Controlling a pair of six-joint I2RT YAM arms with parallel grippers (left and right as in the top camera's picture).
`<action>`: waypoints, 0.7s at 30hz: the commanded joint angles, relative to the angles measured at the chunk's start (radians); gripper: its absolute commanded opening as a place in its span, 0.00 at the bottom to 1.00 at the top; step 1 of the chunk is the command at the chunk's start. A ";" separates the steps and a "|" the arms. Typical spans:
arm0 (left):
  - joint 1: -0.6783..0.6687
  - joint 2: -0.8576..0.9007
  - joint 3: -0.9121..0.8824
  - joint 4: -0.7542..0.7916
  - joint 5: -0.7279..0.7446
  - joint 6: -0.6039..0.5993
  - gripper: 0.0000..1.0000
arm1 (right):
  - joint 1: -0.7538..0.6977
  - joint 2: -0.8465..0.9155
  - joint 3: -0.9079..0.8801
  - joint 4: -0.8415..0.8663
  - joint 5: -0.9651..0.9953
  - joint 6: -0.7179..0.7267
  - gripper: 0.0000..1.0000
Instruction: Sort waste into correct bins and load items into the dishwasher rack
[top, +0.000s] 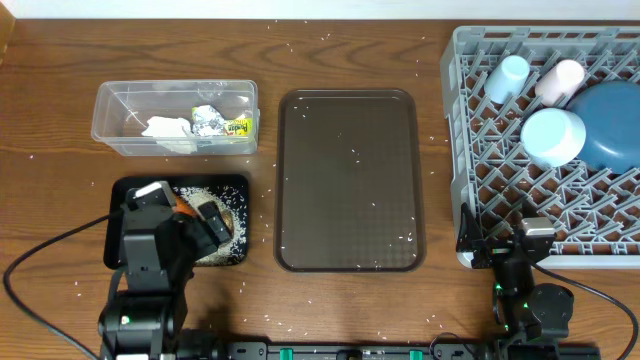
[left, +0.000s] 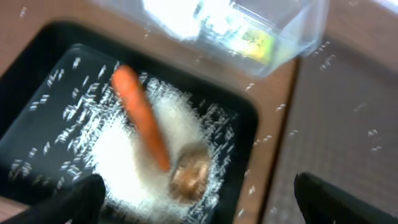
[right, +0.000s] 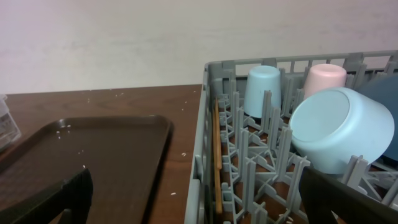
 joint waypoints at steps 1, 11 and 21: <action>-0.025 -0.042 -0.020 0.039 0.031 0.060 0.98 | -0.005 -0.006 -0.002 -0.004 0.007 -0.013 0.99; -0.059 -0.247 -0.308 0.367 0.259 0.318 0.98 | -0.005 -0.006 -0.002 -0.004 0.007 -0.013 0.99; -0.059 -0.448 -0.590 0.717 0.255 0.219 0.98 | -0.005 -0.006 -0.002 -0.004 0.008 -0.013 0.99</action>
